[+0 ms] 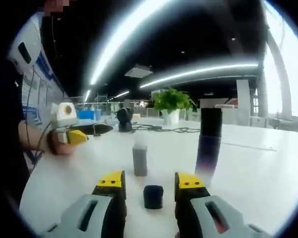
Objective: Pick up cosmetic bottle twist off cap place on table pick up cap screw tight cap place on table
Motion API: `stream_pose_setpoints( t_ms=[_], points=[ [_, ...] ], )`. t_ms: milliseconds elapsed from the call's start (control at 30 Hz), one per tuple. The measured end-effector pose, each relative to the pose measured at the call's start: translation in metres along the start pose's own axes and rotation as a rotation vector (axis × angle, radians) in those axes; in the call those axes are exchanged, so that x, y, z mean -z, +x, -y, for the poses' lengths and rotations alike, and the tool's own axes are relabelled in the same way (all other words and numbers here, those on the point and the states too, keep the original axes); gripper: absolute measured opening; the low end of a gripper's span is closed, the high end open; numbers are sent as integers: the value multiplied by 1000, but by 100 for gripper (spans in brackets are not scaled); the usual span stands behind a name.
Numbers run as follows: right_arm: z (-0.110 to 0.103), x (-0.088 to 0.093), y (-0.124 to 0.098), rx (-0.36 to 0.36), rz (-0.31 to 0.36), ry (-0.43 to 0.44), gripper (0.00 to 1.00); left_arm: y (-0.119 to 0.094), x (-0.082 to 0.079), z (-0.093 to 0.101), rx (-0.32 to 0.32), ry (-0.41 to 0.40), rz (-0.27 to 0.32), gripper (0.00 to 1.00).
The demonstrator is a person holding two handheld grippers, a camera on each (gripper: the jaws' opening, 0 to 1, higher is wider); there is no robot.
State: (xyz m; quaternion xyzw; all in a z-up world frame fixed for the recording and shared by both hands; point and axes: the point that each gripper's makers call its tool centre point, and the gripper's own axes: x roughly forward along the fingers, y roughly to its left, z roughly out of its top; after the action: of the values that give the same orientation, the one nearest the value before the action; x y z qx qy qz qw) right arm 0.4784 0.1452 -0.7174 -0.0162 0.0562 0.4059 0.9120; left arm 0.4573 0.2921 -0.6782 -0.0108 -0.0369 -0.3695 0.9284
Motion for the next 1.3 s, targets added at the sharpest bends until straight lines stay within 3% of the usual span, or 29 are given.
stream_pose_setpoints(
  t_ms=[100,367,467,833,1000,1100,1300],
  points=[
    [-4,-2,-5,11,13,6,31,-9,-1,0,-35,25,-1,47],
    [-22,-4,-27,31,40,-7,32,-9,1,5,-28,38,-11,47],
    [-19,-7,-39,70,60,0,32,-10,1,7,-16,36,-12,47],
    [-7,-16,-78,217,147,35,36,-16,-2,2,-67,16,3,47],
    [-5,-13,-71,220,130,12,35,-12,5,-1,-89,20,-29,45],
    [-5,-14,-71,214,130,14,35,-9,10,-1,-82,0,-57,41],
    [-3,-11,-71,210,121,14,34,6,18,5,-41,-24,-97,42]
  ],
)
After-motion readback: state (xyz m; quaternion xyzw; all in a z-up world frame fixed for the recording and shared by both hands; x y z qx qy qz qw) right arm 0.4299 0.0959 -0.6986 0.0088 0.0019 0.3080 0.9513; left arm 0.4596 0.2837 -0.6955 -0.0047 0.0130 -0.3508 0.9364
